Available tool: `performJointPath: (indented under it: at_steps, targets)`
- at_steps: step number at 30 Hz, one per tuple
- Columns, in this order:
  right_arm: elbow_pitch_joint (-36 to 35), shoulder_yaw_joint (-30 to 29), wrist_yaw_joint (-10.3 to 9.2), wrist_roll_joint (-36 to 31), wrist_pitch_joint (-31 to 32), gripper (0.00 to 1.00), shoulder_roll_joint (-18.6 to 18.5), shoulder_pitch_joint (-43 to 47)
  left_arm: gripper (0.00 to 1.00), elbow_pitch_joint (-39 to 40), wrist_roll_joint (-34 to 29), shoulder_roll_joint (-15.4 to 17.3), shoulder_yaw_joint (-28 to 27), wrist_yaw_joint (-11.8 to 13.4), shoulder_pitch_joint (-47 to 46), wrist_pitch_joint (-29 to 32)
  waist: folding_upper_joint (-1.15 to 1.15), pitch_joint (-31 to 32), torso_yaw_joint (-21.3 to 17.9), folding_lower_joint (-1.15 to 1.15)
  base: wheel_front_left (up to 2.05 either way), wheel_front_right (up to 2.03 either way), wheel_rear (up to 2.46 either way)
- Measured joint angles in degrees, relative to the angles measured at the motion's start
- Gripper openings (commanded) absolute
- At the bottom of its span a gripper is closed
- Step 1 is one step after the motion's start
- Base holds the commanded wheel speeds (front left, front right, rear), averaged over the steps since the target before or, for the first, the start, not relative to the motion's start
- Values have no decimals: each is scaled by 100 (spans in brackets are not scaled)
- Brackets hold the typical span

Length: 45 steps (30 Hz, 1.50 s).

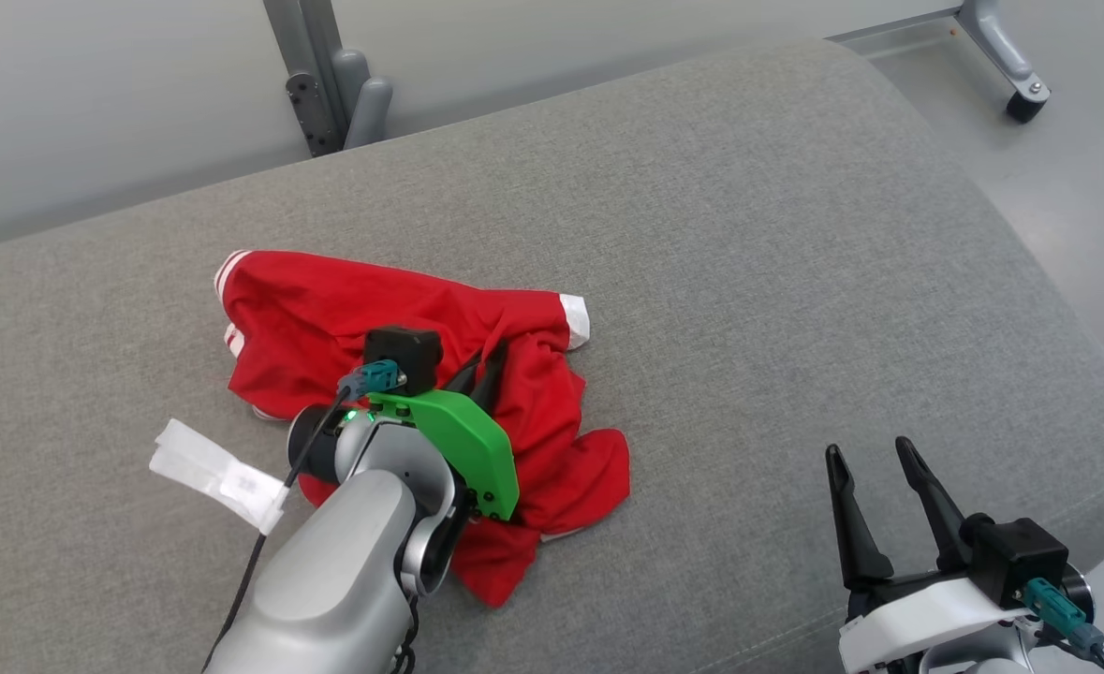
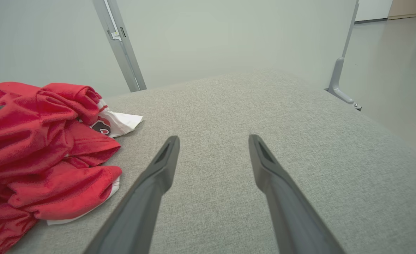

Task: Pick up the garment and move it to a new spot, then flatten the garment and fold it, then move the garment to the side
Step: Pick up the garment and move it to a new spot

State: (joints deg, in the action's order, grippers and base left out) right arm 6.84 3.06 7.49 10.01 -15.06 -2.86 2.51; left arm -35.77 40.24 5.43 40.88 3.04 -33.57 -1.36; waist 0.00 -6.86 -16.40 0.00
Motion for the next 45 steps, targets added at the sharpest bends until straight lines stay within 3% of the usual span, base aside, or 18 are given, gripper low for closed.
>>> performJointPath:
  at_steps: [6, 13, 21, 25, 29, 33, 45]
  targets:
    - [9, -16, 1, 26, 0, 100, 3, -47, 0, 378, 243, 56, -359, -31, -179, -283, 0, 11, 137, 0, 0, 0, 0]
    - [4, -68, 1, 22, 0, 100, 3, -40, 0, 2017, 658, 495, -988, 18, -432, -162, 0, 58, 312, 0, 0, 0, 0]
    - [-7, -121, 0, 43, 0, 100, 4, 25, 0, 4273, 968, 1769, -2027, 628, -304, 505, 0, 115, 419, 0, 0, 0, 0]
    - [-10, -160, 1, 58, 0, 100, 2, 98, 0, 4669, 936, 2642, -2729, 1018, -59, 802, 0, 147, 511, 0, 0, 0, 0]
    - [-9, -178, 0, 43, 0, 100, 1, 139, 0, 4448, 1212, 3170, -3329, 1135, 186, 1099, 0, 153, 651, 0, 0, 0, 0]
    - [-27, -181, 1, -7, 0, 100, 4, 98, 0, 3720, 1437, 3588, -3754, 1011, 221, 1226, 0, 99, 800, 0, 0, 0, 0]
    - [-16, -68, 1, 12, 0, 100, 4, -449, 0, 1124, 1482, 3822, -3895, 558, -243, 975, 0, -548, 902, 0, 0, 0, 0]
